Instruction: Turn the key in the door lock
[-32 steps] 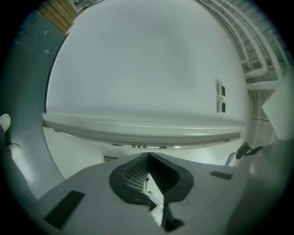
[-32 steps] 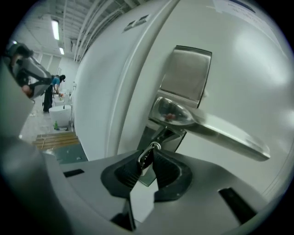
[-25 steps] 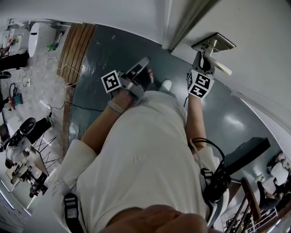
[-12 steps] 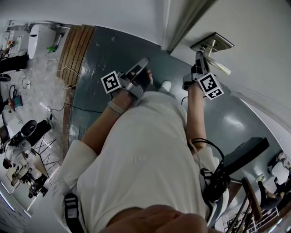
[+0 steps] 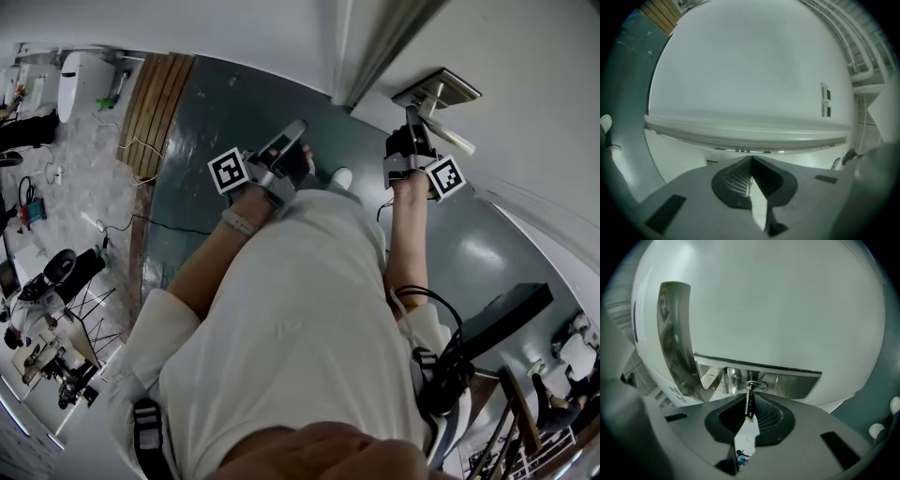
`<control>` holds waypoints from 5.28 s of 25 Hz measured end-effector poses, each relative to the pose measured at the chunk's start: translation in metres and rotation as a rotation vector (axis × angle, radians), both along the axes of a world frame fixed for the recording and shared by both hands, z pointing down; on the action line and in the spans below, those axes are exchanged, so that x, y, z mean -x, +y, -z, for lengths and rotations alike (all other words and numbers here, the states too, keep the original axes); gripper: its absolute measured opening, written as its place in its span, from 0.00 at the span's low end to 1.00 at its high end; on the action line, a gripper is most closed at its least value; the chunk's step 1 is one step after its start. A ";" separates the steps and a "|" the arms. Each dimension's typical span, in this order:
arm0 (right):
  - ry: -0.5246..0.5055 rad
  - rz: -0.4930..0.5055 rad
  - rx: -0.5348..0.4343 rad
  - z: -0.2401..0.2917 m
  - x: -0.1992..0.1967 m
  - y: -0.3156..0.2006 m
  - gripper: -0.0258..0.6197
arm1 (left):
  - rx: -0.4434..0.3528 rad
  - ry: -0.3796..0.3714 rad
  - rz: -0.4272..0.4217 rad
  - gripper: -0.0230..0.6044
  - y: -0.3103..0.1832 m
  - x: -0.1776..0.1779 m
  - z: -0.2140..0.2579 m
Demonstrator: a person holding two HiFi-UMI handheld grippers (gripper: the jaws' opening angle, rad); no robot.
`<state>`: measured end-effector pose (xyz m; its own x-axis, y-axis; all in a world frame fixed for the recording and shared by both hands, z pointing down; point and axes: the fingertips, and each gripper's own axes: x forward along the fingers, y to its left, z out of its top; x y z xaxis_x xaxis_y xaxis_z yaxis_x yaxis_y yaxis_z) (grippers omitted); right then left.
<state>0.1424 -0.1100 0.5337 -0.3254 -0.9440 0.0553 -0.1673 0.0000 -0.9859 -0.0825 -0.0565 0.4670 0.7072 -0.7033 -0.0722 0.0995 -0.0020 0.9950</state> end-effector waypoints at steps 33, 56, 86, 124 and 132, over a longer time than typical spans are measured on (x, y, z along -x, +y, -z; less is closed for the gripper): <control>0.268 0.023 0.015 0.005 -0.006 0.020 0.17 | 0.026 0.019 0.009 0.05 -0.004 0.001 -0.004; -0.511 -0.175 -0.056 -0.006 -0.010 0.021 0.11 | 0.042 0.018 0.028 0.05 -0.002 0.008 -0.005; -0.521 -0.154 -0.116 -0.007 -0.003 0.029 0.12 | 0.062 0.027 0.020 0.05 -0.001 0.004 -0.013; 2.249 0.126 -0.005 0.011 0.004 0.007 0.17 | 0.078 0.054 0.067 0.05 0.002 0.016 -0.012; 2.088 0.100 0.005 0.012 0.003 0.007 0.17 | 0.085 0.056 0.062 0.05 0.001 0.014 -0.015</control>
